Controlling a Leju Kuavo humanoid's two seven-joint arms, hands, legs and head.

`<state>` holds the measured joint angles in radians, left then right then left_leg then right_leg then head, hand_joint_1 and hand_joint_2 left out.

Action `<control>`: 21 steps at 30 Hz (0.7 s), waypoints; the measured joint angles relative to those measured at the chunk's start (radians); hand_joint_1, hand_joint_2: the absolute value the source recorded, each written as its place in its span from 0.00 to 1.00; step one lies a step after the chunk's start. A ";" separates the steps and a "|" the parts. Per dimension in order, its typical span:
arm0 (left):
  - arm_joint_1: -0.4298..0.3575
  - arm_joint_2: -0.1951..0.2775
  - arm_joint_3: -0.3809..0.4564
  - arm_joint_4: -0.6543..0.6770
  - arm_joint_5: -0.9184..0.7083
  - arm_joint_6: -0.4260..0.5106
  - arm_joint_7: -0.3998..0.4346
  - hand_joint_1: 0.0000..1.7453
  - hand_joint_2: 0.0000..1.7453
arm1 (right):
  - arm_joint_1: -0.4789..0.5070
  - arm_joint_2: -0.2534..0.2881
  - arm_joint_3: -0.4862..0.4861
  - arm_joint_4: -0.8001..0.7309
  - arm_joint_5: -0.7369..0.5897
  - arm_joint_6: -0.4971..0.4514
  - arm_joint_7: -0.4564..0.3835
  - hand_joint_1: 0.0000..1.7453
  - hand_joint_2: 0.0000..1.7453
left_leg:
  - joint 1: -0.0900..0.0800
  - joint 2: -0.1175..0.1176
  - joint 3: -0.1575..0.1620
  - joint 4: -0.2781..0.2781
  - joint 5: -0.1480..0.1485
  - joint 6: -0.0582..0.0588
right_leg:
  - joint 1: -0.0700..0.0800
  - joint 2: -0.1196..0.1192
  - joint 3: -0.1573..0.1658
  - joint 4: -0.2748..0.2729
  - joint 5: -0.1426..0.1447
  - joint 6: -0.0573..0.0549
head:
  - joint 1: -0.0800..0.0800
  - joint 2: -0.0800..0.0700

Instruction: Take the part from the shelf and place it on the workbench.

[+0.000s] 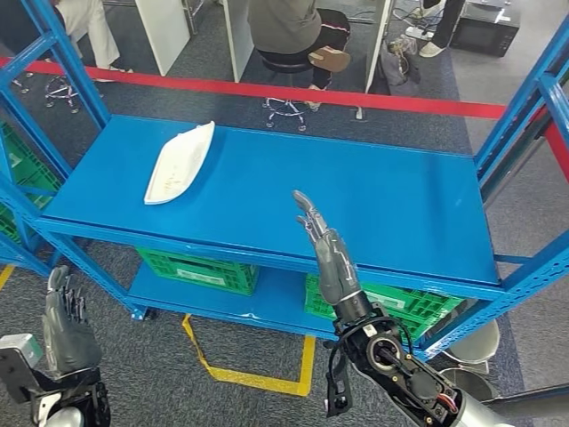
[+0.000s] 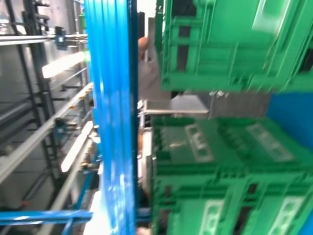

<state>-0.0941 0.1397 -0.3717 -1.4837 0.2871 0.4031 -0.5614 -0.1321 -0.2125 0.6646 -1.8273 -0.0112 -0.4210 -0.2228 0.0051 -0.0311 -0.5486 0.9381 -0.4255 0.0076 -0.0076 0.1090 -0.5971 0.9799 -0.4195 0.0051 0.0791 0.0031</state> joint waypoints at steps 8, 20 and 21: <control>0.001 -0.003 -0.002 0.000 0.000 0.014 0.008 0.00 0.00 | 0.009 0.003 0.030 0.017 0.021 -0.013 0.009 0.00 0.00 | 0.001 0.099 0.013 -0.008 -0.006 0.005 | -0.012 -0.121 -0.070 0.180 -0.072 0.030 | 0.014 0.000; 0.009 -0.001 -0.003 -0.011 0.007 0.029 0.012 0.00 0.00 | 0.018 0.012 0.044 0.020 0.037 -0.010 0.017 0.00 0.00 | 0.004 0.038 -0.118 0.302 -0.168 -0.042 | -0.001 -0.084 0.037 -0.023 -0.005 -0.028 | -0.002 0.000; 0.012 0.000 -0.003 -0.011 0.007 0.029 0.012 0.00 0.00 | 0.019 0.012 0.044 0.020 0.037 -0.010 0.018 0.00 0.00 | 0.004 0.036 -0.133 0.323 -0.163 -0.041 | -0.001 -0.070 0.037 -0.022 -0.005 -0.028 | -0.002 0.000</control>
<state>-0.0824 0.1395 -0.3749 -1.4942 0.2944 0.4323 -0.5492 -0.1128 -0.2007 0.7091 -1.8068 0.0256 -0.4312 -0.2052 0.0090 0.0050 -0.6818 1.2611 -0.5888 -0.0331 -0.0084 0.0395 -0.5602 0.9574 -0.4240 -0.0231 0.0771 0.0031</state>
